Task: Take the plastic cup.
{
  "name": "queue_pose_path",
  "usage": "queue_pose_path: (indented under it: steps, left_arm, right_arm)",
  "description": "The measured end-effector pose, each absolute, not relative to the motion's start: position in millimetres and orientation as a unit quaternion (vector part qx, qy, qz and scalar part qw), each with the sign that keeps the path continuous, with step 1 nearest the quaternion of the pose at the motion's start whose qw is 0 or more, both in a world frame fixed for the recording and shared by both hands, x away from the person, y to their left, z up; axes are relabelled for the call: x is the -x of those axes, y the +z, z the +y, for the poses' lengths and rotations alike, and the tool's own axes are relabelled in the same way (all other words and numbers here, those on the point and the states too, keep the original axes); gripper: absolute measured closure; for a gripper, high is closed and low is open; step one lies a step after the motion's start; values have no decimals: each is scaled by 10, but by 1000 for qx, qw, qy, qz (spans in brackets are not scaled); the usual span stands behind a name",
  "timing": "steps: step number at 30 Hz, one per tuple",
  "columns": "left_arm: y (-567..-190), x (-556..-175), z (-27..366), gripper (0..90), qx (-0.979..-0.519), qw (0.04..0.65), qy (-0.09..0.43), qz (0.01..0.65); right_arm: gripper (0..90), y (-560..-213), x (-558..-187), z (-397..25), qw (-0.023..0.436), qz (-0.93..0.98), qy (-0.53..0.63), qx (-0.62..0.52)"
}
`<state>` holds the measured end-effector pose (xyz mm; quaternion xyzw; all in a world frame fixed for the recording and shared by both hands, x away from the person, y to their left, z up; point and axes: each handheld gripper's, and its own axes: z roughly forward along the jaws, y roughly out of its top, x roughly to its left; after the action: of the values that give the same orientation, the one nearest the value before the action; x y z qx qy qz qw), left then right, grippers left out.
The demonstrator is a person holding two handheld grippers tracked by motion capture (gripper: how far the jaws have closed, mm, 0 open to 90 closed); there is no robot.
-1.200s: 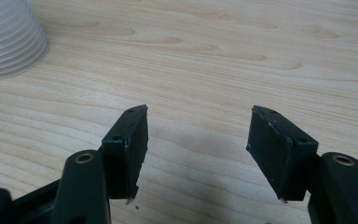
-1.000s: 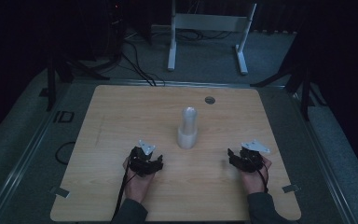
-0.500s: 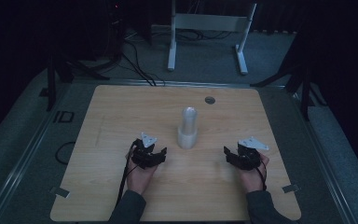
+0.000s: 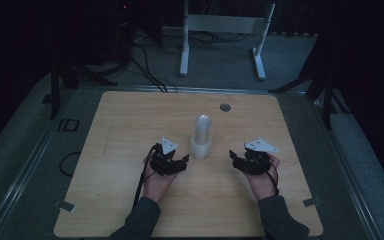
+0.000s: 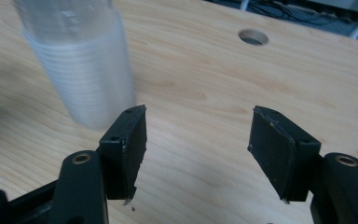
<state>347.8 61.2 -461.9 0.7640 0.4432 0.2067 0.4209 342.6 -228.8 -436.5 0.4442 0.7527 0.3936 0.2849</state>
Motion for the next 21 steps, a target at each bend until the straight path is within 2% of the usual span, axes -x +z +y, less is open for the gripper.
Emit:
queue_pose_path:
  steps: [21]
  left_arm:
    - [-4545,-3652,349,281,-776,440,209,400]
  right_arm:
    - [336,-4018,-3559,-1887,279,755,435,-404]
